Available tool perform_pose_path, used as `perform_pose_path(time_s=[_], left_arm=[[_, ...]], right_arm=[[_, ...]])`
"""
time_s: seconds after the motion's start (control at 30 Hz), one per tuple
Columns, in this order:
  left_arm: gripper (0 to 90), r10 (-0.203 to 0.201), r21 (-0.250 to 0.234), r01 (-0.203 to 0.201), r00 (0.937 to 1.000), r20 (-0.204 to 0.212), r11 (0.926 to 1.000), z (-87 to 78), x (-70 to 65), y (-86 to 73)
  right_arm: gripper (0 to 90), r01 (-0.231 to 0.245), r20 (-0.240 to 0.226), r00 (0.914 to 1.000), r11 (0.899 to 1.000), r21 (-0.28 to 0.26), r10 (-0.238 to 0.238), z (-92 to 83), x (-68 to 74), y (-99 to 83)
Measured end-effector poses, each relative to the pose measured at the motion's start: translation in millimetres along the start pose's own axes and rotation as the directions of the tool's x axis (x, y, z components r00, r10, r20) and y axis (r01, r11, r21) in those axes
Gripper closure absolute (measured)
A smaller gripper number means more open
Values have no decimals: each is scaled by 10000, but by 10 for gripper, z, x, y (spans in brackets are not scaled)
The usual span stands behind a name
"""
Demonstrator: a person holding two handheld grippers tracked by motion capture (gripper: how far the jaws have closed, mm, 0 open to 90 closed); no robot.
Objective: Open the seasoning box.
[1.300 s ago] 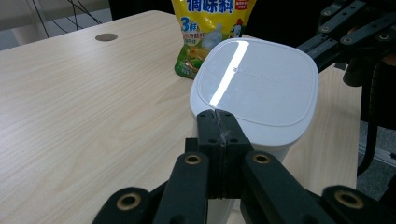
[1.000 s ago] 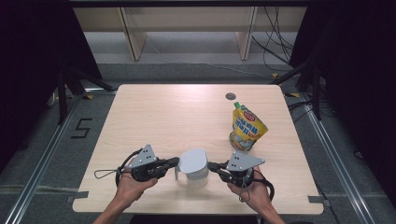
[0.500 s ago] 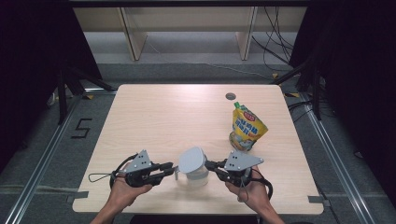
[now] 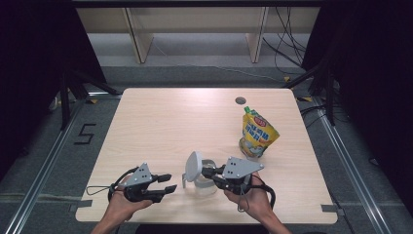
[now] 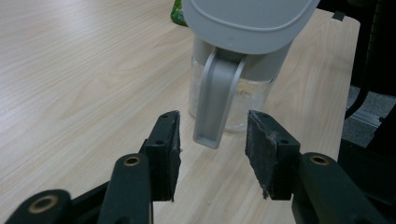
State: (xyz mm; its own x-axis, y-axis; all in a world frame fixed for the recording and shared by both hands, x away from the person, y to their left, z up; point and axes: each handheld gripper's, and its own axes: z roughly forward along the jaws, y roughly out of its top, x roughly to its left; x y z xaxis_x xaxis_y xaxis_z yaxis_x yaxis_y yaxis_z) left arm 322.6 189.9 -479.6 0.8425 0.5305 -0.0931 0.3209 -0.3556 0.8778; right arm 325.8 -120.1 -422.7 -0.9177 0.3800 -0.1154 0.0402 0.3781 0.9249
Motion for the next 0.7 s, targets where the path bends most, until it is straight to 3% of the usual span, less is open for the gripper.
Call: perform_pose_path(time_s=[0.03, 0.1, 0.17, 0.27, 0.37, 0.47, 0.57, 0.7], left_arm=[[530, -162, 17, 162, 9999, 9, 9999, -6, 0, -12], [526, 49, 86, -49, 10000, 7, 10000, -23, 22, -29], [526, -243, 46, 243, 9997, -9, 9997, -26, 6, -51], [519, -253, 17, 253, 9997, -36, 9997, -25, 4, -62], [481, 122, 154, -121, 9999, -47, 9998, -24, 20, -52], [436, 150, 191, -149, 9999, -42, 9997, -13, 13, -57], [390, 33, 238, -30, 9999, -138, 9997, 1, 13, -83], [336, -138, 114, 142, 9994, -304, 9998, 12, 21, -103]], right_arm=[[890, 51, -49, 10000, 10000, -10, -51, 14, 9, 14], [891, 178, -104, 9998, 9998, 4, -178, 37, 24, 36], [892, 147, -175, 9997, 9999, 9, -147, 58, 46, 52], [893, 260, -228, 9994, 9997, 17, -260, 77, 61, 55], [893, 259, -348, 9991, 9997, 23, -258, 88, 65, 50], [892, 262, -269, 9993, 9996, 50, -261, 71, 49, 39], [875, 116, -4, 9999, 9999, -13, -116, -20, -22, -6], [830, -332, 731, 9967, 9993, -197, 346, -239, -169, -168]])
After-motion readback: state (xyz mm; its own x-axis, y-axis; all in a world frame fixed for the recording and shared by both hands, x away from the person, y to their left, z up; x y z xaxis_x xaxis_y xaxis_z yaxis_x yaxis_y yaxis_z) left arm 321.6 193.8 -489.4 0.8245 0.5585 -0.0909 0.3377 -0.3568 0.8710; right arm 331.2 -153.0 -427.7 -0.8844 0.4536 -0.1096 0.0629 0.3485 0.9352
